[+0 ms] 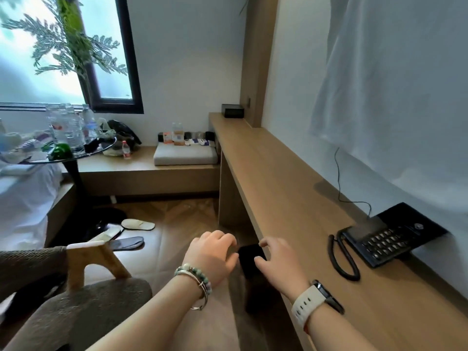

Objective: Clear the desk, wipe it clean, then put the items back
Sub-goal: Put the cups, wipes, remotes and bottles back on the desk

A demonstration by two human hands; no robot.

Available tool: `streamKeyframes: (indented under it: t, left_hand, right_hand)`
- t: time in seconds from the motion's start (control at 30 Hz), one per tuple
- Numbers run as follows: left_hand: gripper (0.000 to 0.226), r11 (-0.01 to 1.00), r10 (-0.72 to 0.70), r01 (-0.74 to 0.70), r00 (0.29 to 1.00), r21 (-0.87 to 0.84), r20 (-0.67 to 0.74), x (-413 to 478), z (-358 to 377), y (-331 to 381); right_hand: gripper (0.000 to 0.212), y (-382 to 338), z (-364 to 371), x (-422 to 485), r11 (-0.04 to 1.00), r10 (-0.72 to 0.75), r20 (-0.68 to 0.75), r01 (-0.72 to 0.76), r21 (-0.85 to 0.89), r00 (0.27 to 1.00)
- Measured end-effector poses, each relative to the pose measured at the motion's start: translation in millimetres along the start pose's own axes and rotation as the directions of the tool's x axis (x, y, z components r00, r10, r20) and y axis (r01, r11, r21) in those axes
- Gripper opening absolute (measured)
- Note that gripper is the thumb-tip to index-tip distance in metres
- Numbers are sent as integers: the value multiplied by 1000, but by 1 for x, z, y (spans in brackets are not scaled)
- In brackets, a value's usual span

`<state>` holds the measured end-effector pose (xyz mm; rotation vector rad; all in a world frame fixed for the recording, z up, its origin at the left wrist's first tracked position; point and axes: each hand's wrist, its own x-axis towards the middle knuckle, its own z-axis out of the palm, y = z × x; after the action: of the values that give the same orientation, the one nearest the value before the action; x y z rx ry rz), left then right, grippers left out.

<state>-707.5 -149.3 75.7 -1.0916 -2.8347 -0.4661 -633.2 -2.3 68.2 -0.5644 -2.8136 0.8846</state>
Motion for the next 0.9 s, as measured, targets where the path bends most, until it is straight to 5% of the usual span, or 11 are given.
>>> streamKeyframes:
  t: [0.9]
  left_hand:
    - [32, 952, -294, 285, 952, 111, 81, 495, 48, -421]
  right_hand:
    - [35, -132, 192, 649, 974, -142, 310, 188, -124, 940]
